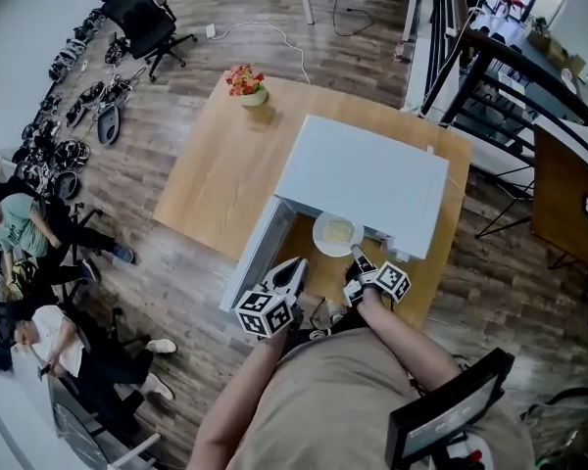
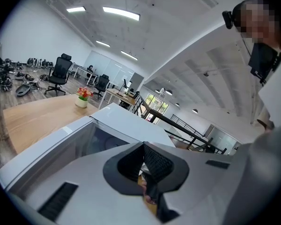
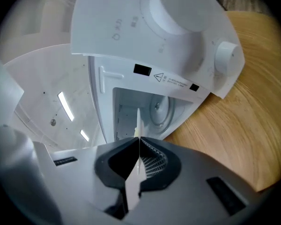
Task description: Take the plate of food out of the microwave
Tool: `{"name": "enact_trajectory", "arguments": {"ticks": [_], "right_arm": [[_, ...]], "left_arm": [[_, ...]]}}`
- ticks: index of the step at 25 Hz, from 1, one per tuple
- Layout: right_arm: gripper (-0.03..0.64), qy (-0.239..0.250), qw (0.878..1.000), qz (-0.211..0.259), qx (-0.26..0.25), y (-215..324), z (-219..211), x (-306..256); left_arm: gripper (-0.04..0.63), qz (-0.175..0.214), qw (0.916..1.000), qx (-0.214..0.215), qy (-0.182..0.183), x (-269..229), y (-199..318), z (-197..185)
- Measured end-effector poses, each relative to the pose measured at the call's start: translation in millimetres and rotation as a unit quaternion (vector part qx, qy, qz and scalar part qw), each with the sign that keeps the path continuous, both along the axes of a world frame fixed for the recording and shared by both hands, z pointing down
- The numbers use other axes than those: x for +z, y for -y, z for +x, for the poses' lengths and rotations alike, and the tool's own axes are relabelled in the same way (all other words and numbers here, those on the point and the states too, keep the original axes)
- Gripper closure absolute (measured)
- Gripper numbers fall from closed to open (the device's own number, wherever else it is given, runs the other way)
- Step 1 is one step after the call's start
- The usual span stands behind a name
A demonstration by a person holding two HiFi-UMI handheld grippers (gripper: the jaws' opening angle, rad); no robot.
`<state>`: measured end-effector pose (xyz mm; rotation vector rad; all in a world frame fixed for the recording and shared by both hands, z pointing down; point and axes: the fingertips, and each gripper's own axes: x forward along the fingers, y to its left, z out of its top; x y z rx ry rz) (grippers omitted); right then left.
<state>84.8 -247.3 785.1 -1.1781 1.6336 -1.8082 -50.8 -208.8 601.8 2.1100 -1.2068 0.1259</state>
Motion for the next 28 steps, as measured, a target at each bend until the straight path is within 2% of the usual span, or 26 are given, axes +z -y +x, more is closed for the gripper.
{"name": "enact_trajectory", "arguments": {"ticks": [13,22,28], "right_arm": [[0.603,0.016,1.0,0.012,-0.018,-33.7,0.7,-50.2],[0.603,0.038,0.999,0.015,0.006,-48.4,-13.4,-78.8],[0.603,0.056,0.996,0.04,0.05,-71.7,-0.1,-115.1]], "left_arm": [[0.594,0.001,0.9998,-0.001,-0.021,-1.7,-23.6,-21.5],[0.594,0.014,0.9996,0.011,-0.02,-18.5,-25.5,-47.7],[0.594,0.02,0.9988,0.04,-0.02,-28.7,-43.2,-49.2]]}}
